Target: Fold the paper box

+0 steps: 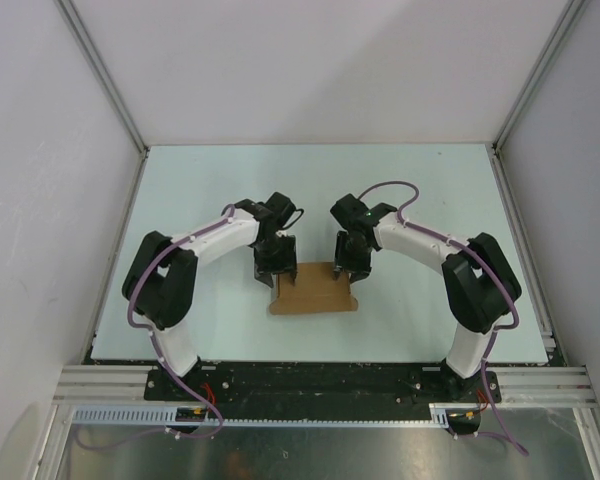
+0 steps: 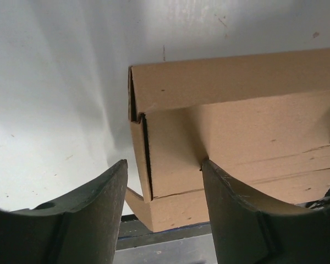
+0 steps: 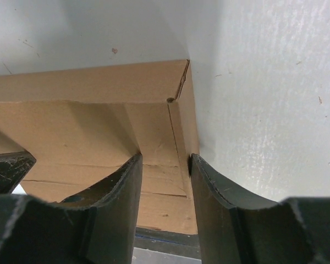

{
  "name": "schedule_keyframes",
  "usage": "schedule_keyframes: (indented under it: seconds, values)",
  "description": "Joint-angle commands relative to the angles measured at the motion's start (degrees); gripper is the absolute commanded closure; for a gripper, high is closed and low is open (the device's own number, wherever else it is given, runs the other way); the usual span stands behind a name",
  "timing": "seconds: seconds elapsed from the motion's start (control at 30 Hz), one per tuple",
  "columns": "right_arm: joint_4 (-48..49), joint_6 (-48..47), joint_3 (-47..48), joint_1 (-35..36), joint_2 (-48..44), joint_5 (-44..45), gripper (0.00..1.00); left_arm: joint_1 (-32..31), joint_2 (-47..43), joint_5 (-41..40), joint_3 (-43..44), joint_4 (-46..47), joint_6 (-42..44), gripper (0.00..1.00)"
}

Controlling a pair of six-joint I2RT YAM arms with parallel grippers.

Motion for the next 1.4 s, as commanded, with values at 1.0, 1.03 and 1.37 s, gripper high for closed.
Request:
schedule_keyframes:
  seconds: [1.0,1.03,1.37]
  values:
    - [10.5,-10.4,0.4,-13.8,-5.9,-1.2,0.26,3.5,1.8,-7.1,13.1,8.1,-4.2,0.13]
    - [10.7,-10.5,-0.1,-13.6,-6.8,0.0,0.22,3.5,0.7,-8.7,11.5,8.3,-4.3,0.09]
    - [12.9,-10.3,-1.9,-11.4,-14.2,5.3,0.18,3.4,-8.6,-12.5,7.1,11.4,-3.8,0.06]
